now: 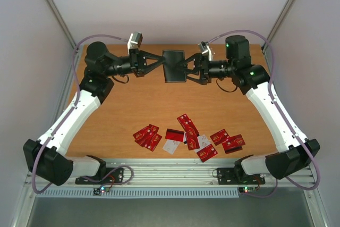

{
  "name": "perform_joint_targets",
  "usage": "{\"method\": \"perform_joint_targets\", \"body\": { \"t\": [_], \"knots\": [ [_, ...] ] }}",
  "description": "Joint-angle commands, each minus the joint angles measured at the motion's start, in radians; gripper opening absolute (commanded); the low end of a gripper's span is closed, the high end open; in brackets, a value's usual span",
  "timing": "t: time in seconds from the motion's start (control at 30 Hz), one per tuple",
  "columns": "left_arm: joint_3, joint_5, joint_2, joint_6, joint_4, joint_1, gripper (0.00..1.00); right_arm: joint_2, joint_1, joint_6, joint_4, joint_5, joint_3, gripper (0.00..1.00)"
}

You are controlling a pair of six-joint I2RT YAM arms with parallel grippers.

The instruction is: Put the credit cards into the card holder

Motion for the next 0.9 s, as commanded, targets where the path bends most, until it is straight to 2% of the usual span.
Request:
{"method": "perform_joint_targets", "body": {
  "t": [0.0, 0.17, 0.27, 0.4, 0.63, 0.77, 0.87],
  "knots": [
    [-0.013, 0.039, 0.023, -0.216, 0.336, 0.001, 0.00, -0.010, -0.049, 0.138, 0.205, -0.152, 0.019, 0.99],
    [-0.004, 0.037, 0.031, -0.270, 0.376, 0.001, 0.00, -0.037, -0.158, 0.328, 0.428, -0.221, -0.021, 0.98],
    [0.004, 0.041, 0.034, -0.275, 0.383, 0.001, 0.00, -0.038, -0.173, 0.306, 0.382, -0.228, -0.012, 0.94],
    [0.008, 0.063, 0.040, -0.282, 0.402, 0.001, 0.00, -0.037, -0.173, 0.310, 0.365, -0.230, -0.010, 0.84],
    [0.006, 0.112, 0.064, -0.353, 0.517, 0.001, 0.00, -0.026, -0.172, 0.375, 0.455, -0.300, -0.006, 0.66],
    [-0.005, 0.115, 0.086, -0.452, 0.651, 0.001, 0.00, -0.020, -0.163, 0.441, 0.543, -0.345, -0.001, 0.62],
    [-0.006, 0.107, 0.099, -0.504, 0.704, 0.001, 0.00, -0.016, -0.145, 0.448, 0.547, -0.361, 0.011, 0.59]
  ]
}}
